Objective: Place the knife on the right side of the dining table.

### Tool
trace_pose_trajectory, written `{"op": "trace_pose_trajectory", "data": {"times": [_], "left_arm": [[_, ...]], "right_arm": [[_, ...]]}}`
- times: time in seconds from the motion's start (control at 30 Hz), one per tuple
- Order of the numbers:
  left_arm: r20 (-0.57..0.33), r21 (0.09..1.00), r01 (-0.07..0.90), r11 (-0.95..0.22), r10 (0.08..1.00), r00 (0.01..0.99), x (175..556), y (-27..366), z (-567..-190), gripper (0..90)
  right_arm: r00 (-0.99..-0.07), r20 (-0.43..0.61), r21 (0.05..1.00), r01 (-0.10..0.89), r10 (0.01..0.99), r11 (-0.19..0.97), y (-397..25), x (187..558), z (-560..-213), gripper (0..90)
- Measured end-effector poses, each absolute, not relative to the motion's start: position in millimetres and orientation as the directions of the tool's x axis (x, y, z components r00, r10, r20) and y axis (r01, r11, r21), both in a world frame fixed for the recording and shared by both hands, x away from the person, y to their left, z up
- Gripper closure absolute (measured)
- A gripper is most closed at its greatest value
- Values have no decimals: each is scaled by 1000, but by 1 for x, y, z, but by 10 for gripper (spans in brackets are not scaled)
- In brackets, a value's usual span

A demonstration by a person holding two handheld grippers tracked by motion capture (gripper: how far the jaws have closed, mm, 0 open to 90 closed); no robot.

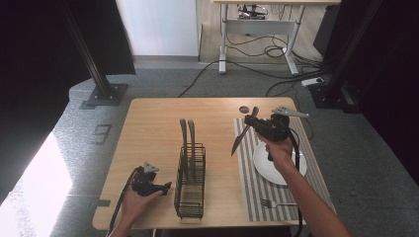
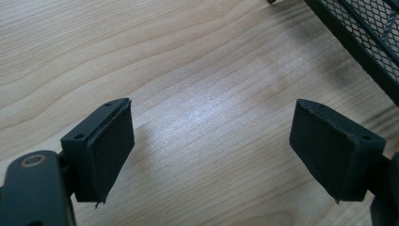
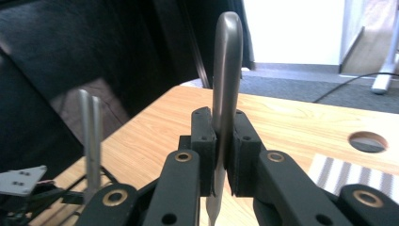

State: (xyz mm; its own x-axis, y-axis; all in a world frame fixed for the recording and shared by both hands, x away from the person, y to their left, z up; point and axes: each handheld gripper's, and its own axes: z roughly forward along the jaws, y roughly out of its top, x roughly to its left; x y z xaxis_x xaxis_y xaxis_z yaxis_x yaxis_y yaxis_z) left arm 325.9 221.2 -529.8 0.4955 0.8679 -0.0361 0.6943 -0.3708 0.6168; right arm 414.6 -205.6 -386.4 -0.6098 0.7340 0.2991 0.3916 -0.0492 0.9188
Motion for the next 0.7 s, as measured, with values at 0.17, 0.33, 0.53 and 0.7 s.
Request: {"op": "trace_pose_trajectory", "data": {"times": [0.17,0.33,0.53,0.7], "left_arm": [[-38,616,696,-370,868,495,326,221,-530,146],[-41,614,697,-370,867,496,326,221,-531,146],[-39,613,698,-371,868,496,326,221,-531,146],[-37,611,697,-375,866,499,326,221,-531,146]], "right_arm": [[-585,305,915,398,752,-61,-212,419,-390,827],[-553,306,911,405,775,-70,-220,427,-394,827],[-514,312,906,414,799,-87,-227,437,-399,827],[-484,297,909,407,823,-90,-231,446,-404,827]]}}
